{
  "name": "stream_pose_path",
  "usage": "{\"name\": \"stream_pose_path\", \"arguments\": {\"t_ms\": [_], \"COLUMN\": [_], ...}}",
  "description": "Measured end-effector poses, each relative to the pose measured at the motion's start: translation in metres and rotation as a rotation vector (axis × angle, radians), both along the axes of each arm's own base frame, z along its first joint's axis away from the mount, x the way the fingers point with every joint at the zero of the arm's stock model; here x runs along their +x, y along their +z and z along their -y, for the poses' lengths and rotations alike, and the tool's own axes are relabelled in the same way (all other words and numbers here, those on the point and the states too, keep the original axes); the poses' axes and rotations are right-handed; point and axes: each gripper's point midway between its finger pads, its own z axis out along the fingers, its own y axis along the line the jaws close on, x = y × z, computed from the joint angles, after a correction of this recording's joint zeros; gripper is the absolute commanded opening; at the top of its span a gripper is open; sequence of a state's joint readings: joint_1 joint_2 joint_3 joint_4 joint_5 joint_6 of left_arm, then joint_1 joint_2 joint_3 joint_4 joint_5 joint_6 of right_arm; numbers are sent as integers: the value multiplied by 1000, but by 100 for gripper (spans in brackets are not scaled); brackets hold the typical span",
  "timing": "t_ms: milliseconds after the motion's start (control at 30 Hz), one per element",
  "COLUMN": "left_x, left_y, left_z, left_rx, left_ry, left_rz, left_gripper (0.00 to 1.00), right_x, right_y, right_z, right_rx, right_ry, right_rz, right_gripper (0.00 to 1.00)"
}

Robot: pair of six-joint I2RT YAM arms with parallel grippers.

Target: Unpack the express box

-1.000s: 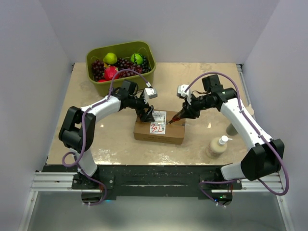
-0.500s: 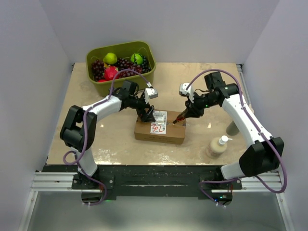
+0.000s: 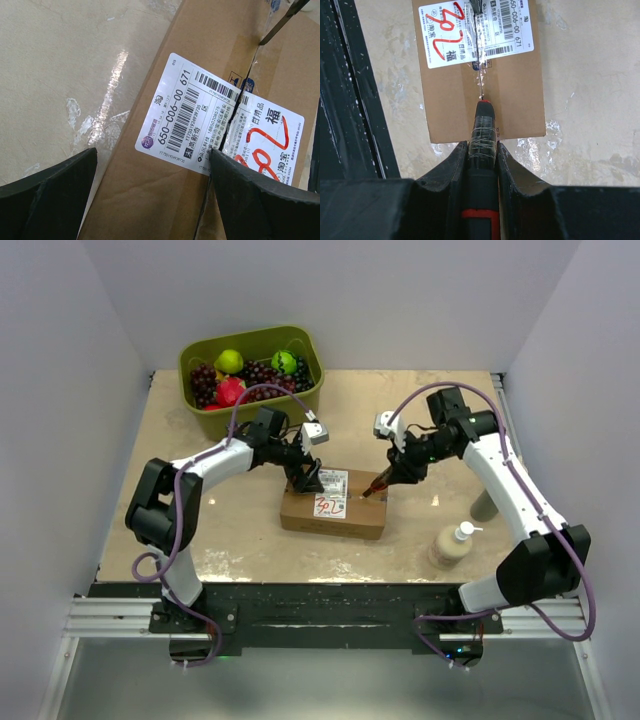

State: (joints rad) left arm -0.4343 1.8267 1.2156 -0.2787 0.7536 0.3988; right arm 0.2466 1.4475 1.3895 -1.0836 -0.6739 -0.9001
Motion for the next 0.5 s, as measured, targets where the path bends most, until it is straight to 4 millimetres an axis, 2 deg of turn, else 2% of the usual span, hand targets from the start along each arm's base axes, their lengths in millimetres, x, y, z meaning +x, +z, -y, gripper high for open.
{"name": "stream_pose_path", "arguments": {"t_ms": [300,500], "left_x": [1,3], "left_y": [-1,-2], "left_z": [1,2], "left_rx": [-3,-5], "left_ry": [3,-1], "left_rz": [-2,-3], "left_gripper": [91,85], "right_x": [-2,-1], "right_y": [-1,-1], "right_z": [9,15], "right_rx": [-19,-25], "right_ry": [-7,-16], "right_rz": [-9,-10], "right_gripper": [0,0]}}
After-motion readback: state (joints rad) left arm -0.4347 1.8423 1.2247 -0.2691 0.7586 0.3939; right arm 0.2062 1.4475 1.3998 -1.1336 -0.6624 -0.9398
